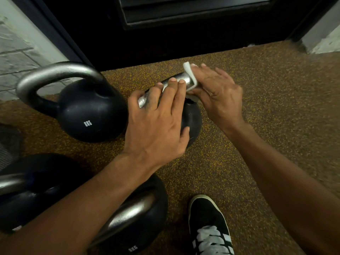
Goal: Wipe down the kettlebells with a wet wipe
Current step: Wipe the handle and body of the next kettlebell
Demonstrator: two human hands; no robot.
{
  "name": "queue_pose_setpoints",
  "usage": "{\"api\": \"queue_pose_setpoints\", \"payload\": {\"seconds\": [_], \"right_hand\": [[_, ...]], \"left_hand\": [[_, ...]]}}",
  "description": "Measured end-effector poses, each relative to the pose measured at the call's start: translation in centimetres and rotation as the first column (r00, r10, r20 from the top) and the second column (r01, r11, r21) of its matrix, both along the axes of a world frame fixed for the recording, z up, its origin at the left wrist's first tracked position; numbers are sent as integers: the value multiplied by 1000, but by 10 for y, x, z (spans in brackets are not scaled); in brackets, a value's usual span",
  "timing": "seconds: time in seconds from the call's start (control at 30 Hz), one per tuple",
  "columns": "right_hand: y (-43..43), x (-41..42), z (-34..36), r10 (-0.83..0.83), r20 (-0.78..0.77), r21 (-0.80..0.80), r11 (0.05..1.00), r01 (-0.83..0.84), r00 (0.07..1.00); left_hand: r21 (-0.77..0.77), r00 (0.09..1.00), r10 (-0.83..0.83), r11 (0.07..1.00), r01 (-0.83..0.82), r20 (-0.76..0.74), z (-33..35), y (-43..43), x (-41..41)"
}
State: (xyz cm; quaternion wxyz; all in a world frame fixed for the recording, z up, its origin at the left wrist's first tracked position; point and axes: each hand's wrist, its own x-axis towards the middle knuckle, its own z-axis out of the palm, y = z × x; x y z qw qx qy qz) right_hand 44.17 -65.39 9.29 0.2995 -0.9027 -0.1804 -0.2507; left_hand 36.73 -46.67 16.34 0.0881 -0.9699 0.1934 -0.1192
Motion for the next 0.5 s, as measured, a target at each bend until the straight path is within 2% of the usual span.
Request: {"api": "queue_pose_setpoints", "payload": {"seconds": [0.1, 0.2, 0.27, 0.33, 0.4, 0.5], "right_hand": [[-6, 3, -5, 30, -42, -3, 1000, -30, 999], [-17, 5, -7, 34, -248, 43, 999, -24, 968], [-22, 10, 3, 168, -450, 221, 973, -73, 877], [-29, 21, 16, 358, -591, 394, 910, -129, 723], [-36, 34, 32, 446, -676, 452, 880, -148, 586], [-35, 46, 52, 502, -720, 472, 860, -192, 479]], "left_hand": [[-6, 1000, 1, 1000, -1, -8, 1, -2, 0], [-10, 1000, -6, 1000, 6, -11, 2, -1, 0], [-11, 1000, -9, 1000, 9, -10, 2, 0, 0], [-13, 1000, -9, 1000, 9, -12, 1, 1, 0], [-18, 1000, -9, 1000, 9, -19, 1, 0, 0], [-18, 1000, -9, 1000, 9, -17, 1, 0, 0]]}}
